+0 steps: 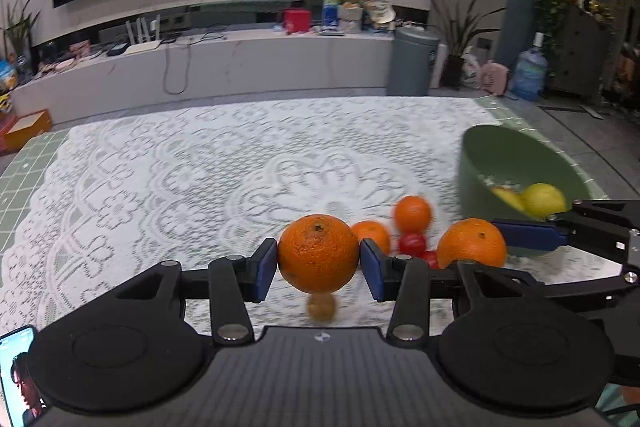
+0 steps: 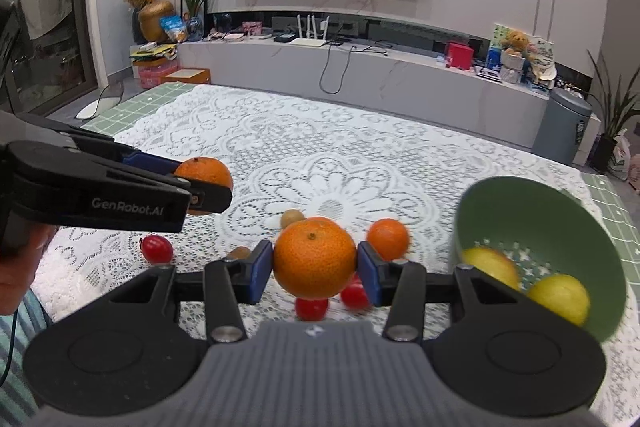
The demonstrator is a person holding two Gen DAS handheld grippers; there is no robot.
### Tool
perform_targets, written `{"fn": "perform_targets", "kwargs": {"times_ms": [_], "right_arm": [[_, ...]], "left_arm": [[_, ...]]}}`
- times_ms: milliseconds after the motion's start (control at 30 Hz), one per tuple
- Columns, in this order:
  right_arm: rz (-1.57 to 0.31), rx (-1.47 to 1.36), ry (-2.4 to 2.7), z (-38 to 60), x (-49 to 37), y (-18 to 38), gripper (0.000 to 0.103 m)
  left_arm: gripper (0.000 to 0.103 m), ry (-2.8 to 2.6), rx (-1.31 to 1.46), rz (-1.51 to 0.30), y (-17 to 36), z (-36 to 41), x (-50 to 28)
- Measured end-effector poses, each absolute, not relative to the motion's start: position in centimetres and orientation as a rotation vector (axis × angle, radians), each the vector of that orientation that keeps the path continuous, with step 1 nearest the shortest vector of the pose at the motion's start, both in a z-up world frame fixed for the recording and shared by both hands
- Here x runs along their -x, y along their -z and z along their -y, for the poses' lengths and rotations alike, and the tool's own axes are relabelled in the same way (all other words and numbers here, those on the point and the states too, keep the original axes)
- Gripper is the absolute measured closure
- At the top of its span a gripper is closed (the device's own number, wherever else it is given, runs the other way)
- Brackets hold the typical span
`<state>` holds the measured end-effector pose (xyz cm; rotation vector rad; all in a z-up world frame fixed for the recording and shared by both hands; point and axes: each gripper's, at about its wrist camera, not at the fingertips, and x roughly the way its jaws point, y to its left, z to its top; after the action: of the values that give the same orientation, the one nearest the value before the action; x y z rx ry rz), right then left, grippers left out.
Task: Organize fruits
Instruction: 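Grasp an orange with the right tool while the left tool grasps another orange, then carry both oranges over the green colander with both tools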
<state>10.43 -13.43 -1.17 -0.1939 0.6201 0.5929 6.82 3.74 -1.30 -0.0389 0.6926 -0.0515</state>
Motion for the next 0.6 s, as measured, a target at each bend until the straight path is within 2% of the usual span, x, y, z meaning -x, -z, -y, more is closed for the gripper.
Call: {"fn": "perform_targets", "kwargs": {"times_ms": [600], "right_arm": [[-0.638, 0.222, -0.458, 22.2, -12.0, -2.0, 0.059]], "left_arm": [[0.052, 0.278, -0.010, -0.649, -1.0, 3.7, -7.5]]}}
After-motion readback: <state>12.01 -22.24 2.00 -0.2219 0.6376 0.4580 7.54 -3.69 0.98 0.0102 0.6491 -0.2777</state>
